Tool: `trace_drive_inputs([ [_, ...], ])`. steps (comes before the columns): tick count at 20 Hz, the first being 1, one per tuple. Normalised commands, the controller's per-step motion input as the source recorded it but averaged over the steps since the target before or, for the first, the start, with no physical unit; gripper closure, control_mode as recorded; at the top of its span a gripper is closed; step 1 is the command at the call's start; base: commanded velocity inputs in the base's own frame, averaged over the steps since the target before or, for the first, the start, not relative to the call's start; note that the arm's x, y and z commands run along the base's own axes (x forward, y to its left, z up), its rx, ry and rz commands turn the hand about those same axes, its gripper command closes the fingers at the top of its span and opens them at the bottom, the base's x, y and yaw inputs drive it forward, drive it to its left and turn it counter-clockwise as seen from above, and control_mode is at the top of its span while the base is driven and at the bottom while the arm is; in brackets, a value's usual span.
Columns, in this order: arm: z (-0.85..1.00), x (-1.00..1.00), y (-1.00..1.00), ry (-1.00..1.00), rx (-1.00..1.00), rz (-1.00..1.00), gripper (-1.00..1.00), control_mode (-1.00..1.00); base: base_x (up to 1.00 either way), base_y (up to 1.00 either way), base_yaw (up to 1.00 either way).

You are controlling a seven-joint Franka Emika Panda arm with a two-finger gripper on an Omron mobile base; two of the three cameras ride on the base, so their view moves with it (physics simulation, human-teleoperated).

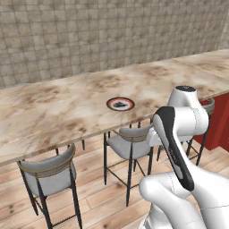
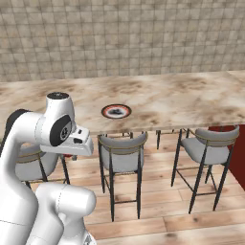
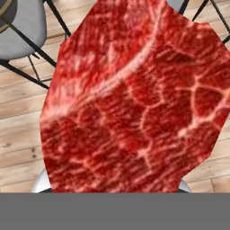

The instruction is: Take the steak from the fridge and place it on the digital scale on the counter by the fridge. Wait a few seconds for a reading, then move it to the plate on the dining counter.

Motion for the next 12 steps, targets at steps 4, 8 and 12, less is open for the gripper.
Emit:
trace_drive_inputs([
  [4, 0.0, 0.0, 0.0, 0.0, 0.0, 0.0, 1.0, 1.0, 0.26, -0.91, 0.55],
  [8, 0.0, 0.0, 0.0, 0.0, 0.0, 0.0, 1.0, 1.0, 0.29, -0.62, 0.5],
  [12, 0.0, 0.0, 0.0, 0.0, 0.0, 0.0, 1.0, 1.0, 0.38, -0.53, 0.46],
])
